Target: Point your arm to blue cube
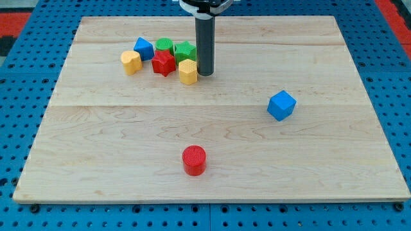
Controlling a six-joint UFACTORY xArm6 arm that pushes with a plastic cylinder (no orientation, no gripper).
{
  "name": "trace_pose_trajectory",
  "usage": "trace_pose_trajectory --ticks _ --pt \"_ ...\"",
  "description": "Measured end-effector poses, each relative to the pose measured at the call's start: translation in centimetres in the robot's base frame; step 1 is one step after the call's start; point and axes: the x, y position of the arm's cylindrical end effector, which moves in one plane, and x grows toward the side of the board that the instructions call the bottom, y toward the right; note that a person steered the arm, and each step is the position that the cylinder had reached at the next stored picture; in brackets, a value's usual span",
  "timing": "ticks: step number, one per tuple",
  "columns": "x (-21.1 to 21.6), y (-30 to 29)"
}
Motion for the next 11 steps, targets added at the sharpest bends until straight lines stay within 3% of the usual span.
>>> trace_pose_trajectory --ticks 3,4,6,8,11 --pt "0.0 -1.6" --pt "2.7 2.1" --pt "1.7 22.9" --pt "6.9 22.8" --pt "10.7 15.5"
